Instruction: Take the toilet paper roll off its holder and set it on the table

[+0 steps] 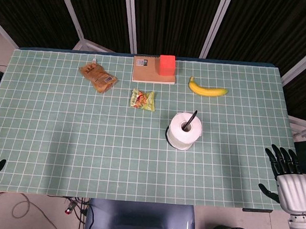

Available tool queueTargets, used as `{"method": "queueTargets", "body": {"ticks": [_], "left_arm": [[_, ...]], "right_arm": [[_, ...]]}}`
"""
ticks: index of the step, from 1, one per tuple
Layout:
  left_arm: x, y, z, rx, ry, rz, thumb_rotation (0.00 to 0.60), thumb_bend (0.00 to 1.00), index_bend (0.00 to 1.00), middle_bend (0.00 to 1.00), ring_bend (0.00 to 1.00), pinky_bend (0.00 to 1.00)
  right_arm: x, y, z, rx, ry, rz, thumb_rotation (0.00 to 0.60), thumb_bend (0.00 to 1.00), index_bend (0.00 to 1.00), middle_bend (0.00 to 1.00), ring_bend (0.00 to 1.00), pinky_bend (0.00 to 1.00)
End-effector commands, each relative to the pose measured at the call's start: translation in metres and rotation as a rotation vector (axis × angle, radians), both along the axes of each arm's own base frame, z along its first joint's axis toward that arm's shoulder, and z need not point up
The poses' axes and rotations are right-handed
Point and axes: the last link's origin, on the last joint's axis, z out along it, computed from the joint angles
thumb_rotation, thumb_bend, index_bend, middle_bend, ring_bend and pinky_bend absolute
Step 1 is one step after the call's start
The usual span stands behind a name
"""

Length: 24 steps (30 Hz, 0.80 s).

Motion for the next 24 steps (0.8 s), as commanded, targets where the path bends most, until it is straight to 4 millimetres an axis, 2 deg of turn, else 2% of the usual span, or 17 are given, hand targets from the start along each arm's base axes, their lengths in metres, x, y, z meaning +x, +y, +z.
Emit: {"method": "queueTargets", "body": {"ticks": [1,19,24], "left_arm": [[0.0,0.0,0.001,0.004,-0.002,-0.003,0.6,0.22,0.11,0.0,0.0,0.03],[0.003,-0.003,0.002,0.011,-0.01,-0.013,0.6,0.22,0.11,0.0,0.0,0.03],[0.004,-0.005,0.005,0.023,-0.022,-0.02,0.6,0.22,0.11,0.0,0.0,0.03]], "right_arm": [[0.0,0.0,0.0,-0.004,-0.009,-0.002,0.6,0.0,0.0,0.0,0.0,0.03],[-0.005,-0.002,-0.006,0.049,-0.089,-0.062,0.6,0.0,0.0,0.0,0.0,0.02],[-0.001,-0.003,-0.017,0.085,-0.228,-0.088,0.6,0.0,0.0,0.0,0.0,0.0]]}}
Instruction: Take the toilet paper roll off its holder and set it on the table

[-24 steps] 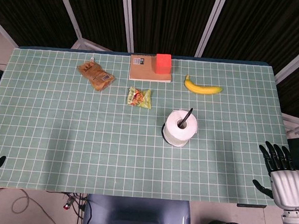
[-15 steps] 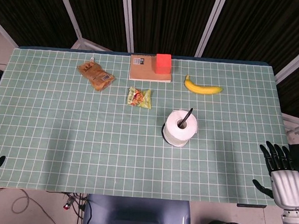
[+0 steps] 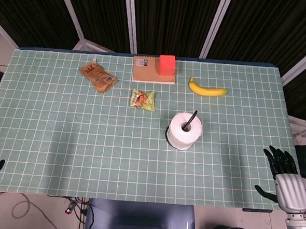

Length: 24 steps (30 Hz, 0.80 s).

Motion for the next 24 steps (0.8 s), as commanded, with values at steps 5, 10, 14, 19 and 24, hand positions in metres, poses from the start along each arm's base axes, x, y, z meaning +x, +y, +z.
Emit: {"method": "queueTargets", "body": {"ticks": [5,10,14,19,24], "left_arm": [[-0.001,0.001,0.001,0.002,-0.002,0.008,0.6,0.22,0.11,0.0,0.0,0.03],[-0.001,0.0,0.002,0.007,-0.002,0.011,0.6,0.22,0.11,0.0,0.0,0.03],[-0.002,0.0,0.003,0.01,-0.004,0.013,0.6,0.22,0.11,0.0,0.0,0.03],[-0.003,0.0,0.004,0.012,-0.007,0.016,0.6,0.22,0.11,0.0,0.0,0.03],[-0.004,0.001,0.004,0.011,-0.01,0.021,0.6,0.22,0.11,0.0,0.0,0.03]], "right_arm": [[0.015,-0.021,-0.028,0.145,-0.454,-0.077,0.6,0.0,0.0,0.0,0.0,0.0],[0.039,-0.06,-0.048,0.235,-0.822,-0.134,0.6,0.0,0.0,0.0,0.0,0.0],[0.049,-0.091,-0.069,0.298,-0.902,-0.177,0.6,0.0,0.0,0.0,0.0,0.0],[0.056,-0.117,-0.108,0.319,-0.975,-0.234,0.6,0.0,0.0,0.0,0.0,0.0],[0.061,-0.131,-0.14,0.327,-0.985,-0.26,0.6,0.0,0.0,0.0,0.0,0.0]]}}
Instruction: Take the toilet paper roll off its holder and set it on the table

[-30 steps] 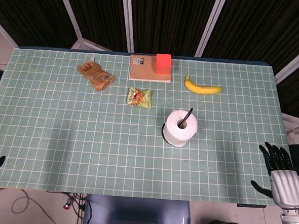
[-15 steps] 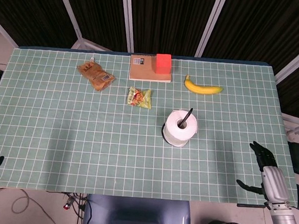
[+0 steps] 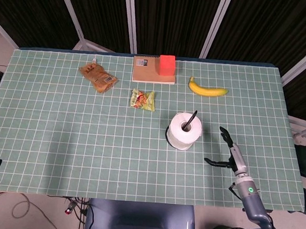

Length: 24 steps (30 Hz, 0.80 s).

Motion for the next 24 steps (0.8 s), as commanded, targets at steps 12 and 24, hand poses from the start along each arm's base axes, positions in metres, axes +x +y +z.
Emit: {"method": "queueTargets", "body": {"ticks": [12,24], "left_arm": [[-0.002,0.002,0.002,0.006,-0.004,0.005,0.6,0.22,0.11,0.0,0.0,0.03],[-0.004,0.002,0.001,-0.001,0.001,0.014,0.6,0.22,0.11,0.0,0.0,0.03]], "right_arm": [[0.029,-0.037,-0.065,0.049,-0.027,-0.003,0.6,0.0,0.0,0.0,0.0,0.0],[0.041,-0.05,-0.092,0.068,-0.063,-0.031,0.6,0.0,0.0,0.0,0.0,0.0]]}}
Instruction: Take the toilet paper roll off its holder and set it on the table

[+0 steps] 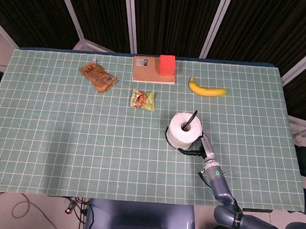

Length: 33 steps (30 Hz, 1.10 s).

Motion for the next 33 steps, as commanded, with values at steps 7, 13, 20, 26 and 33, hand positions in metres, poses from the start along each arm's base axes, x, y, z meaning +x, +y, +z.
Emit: {"method": "queueTargets", "body": {"ticks": [7,13,20,26,33], "left_arm": [[-0.002,0.002,-0.001,-0.004,0.006,0.013,0.6,0.22,0.11,0.0,0.0,0.03],[-0.003,0.003,0.0,-0.003,0.005,0.022,0.6,0.22,0.11,0.0,0.0,0.03],[-0.004,0.003,0.0,-0.004,0.007,0.024,0.6,0.22,0.11,0.0,0.0,0.03],[-0.004,0.003,-0.001,-0.006,0.008,0.024,0.6,0.22,0.11,0.0,0.0,0.03],[-0.003,0.002,-0.001,-0.005,0.009,0.024,0.6,0.22,0.12,0.0,0.0,0.03]], "right_arm": [[0.006,-0.015,-0.014,-0.003,-0.044,-0.041,0.6,0.0,0.0,0.0,0.0,0.0],[0.01,-0.021,-0.018,-0.007,-0.058,-0.046,0.6,0.0,0.0,0.0,0.0,0.0],[0.016,-0.029,-0.019,-0.014,-0.08,-0.05,0.6,0.0,0.0,0.0,0.0,0.0],[0.019,-0.034,-0.016,-0.034,-0.097,-0.058,0.6,0.0,0.07,0.08,0.09,0.0],[0.014,-0.035,-0.015,-0.095,-0.084,-0.104,0.6,0.08,0.32,0.29,0.32,0.04]]}}
